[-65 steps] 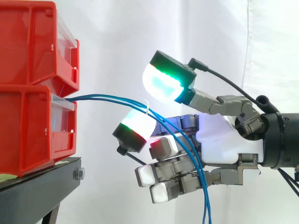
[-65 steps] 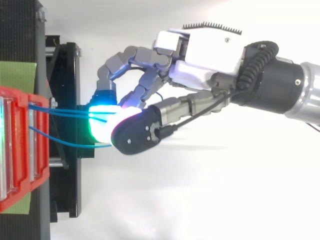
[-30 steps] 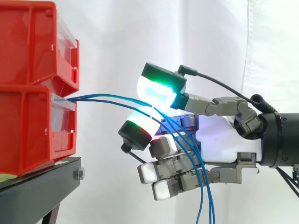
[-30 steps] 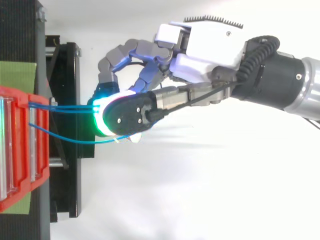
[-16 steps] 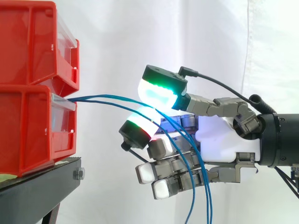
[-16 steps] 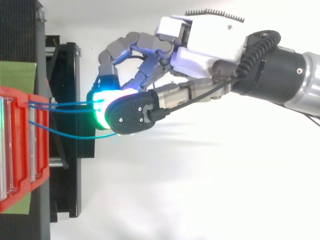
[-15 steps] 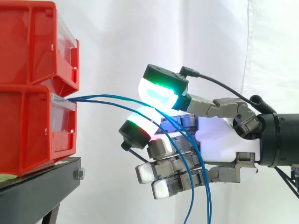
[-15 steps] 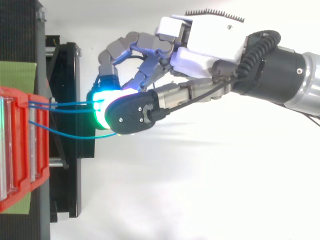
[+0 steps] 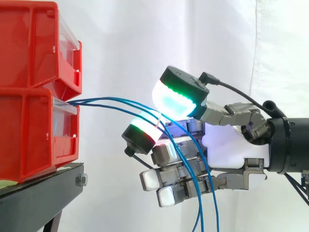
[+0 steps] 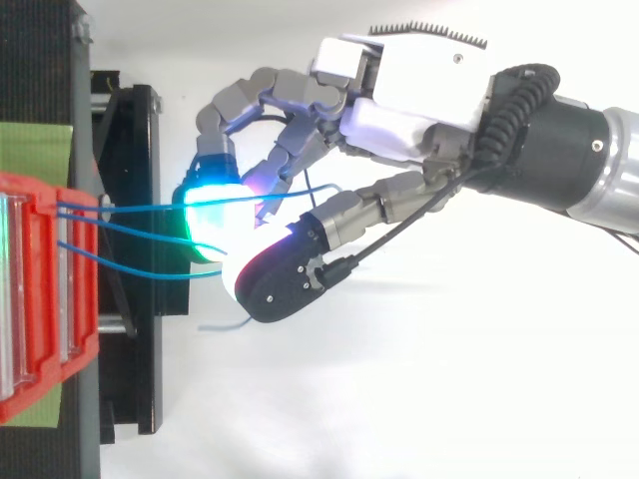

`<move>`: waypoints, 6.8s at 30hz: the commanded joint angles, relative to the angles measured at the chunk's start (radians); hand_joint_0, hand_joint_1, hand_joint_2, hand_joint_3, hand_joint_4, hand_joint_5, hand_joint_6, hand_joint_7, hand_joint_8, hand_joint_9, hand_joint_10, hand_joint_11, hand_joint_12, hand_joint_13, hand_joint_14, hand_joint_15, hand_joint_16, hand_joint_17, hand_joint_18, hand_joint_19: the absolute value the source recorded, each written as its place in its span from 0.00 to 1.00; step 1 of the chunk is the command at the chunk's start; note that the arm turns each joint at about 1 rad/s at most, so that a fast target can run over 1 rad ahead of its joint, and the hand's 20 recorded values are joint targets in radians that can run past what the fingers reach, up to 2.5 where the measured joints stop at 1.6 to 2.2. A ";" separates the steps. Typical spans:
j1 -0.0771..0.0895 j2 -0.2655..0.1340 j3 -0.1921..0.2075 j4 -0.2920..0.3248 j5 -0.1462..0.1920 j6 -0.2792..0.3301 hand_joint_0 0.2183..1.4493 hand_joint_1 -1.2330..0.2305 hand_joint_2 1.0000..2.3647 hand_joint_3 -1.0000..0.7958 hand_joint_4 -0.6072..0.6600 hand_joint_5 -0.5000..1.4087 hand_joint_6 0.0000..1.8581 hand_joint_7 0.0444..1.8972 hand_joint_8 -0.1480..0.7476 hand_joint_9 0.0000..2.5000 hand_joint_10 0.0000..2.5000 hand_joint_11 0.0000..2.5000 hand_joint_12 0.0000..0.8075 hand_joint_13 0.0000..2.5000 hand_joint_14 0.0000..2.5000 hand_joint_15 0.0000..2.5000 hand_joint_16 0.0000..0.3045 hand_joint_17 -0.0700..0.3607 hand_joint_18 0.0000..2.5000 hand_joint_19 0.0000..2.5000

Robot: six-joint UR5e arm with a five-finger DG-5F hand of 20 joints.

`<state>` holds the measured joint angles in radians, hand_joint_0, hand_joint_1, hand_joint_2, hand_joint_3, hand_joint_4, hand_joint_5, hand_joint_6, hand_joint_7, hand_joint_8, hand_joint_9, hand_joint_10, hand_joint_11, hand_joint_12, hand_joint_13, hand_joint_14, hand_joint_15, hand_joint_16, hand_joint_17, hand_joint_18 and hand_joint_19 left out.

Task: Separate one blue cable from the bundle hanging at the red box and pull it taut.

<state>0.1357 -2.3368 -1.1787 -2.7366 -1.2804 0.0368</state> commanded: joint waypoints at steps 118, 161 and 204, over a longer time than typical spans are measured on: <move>-0.016 0.106 -0.001 -0.196 0.122 -0.140 0.39 0.32 0.00 0.32 0.49 0.16 0.52 0.49 0.51 0.43 0.01 0.42 0.42 0.38 0.01 0.28 0.15 0.41 0.32 0.25; 0.021 0.068 -0.001 -0.143 0.125 -0.015 0.26 0.42 0.00 0.28 0.58 0.15 0.51 0.46 0.53 0.45 0.00 0.51 0.37 0.56 0.00 0.61 0.18 0.45 0.37 0.28; 0.025 0.054 -0.001 -0.120 0.150 -0.034 0.35 0.36 0.01 0.40 0.53 0.16 0.52 0.48 0.46 0.40 0.39 0.53 0.38 0.47 0.60 0.57 0.16 0.42 0.45 0.47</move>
<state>0.1609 -2.2817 -1.1803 -2.8562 -1.1312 0.0031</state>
